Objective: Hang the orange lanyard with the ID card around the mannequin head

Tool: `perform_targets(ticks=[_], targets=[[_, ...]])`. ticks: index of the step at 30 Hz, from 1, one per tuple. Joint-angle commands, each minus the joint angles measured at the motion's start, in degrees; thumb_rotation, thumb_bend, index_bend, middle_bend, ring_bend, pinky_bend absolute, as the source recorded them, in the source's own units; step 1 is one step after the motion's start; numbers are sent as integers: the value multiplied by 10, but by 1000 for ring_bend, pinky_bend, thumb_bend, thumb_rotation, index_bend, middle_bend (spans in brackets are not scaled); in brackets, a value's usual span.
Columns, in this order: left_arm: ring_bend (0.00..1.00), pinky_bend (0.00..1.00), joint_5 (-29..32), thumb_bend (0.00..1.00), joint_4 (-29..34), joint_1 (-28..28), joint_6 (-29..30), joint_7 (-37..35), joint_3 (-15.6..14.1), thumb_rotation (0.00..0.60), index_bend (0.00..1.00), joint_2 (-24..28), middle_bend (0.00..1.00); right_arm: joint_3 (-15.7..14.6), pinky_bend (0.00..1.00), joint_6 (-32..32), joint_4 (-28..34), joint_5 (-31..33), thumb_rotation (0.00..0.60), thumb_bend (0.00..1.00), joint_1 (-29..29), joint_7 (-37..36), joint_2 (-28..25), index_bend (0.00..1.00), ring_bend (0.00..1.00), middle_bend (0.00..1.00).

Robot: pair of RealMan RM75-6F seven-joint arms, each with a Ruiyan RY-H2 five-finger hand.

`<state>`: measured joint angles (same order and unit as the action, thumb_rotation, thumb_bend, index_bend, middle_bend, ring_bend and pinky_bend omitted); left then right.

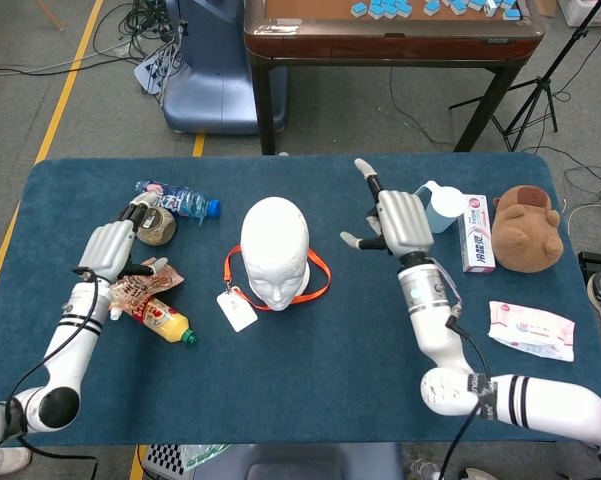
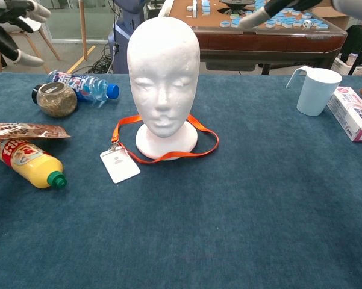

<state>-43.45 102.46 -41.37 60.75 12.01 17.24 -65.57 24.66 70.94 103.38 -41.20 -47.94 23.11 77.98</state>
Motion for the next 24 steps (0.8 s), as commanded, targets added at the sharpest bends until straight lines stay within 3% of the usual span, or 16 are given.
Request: perform_targets(ticks=[1,7,13,19,24], targets=[[158,336,-39,222,31,33,14,-16,-27,600,0,28,59,-39,1000,36,40,-54,600,210,54,-32,-38,85,994,930],[436,670,-99,224,68,66,17,-22,-61,600,111,65,289,-95,1000,62,79,-138,600,216,129,-77,-91,133,896,854],[645,856,-160,286,94,97,24,-30,-95,600,227,79,532,-150,1000,78,106,-202,600,265,192,-97,-146,215,837,804],[801,932,-214,369,94,115,17,-41,-125,600,289,70,745,-195,1000,104,109,-247,600,288,248,-101,-178,218,797,769],[845,948,-242,385,75,109,-15,-42,-142,600,296,51,819,-228,948,127,104,-282,600,330,286,-75,-186,218,754,728]])
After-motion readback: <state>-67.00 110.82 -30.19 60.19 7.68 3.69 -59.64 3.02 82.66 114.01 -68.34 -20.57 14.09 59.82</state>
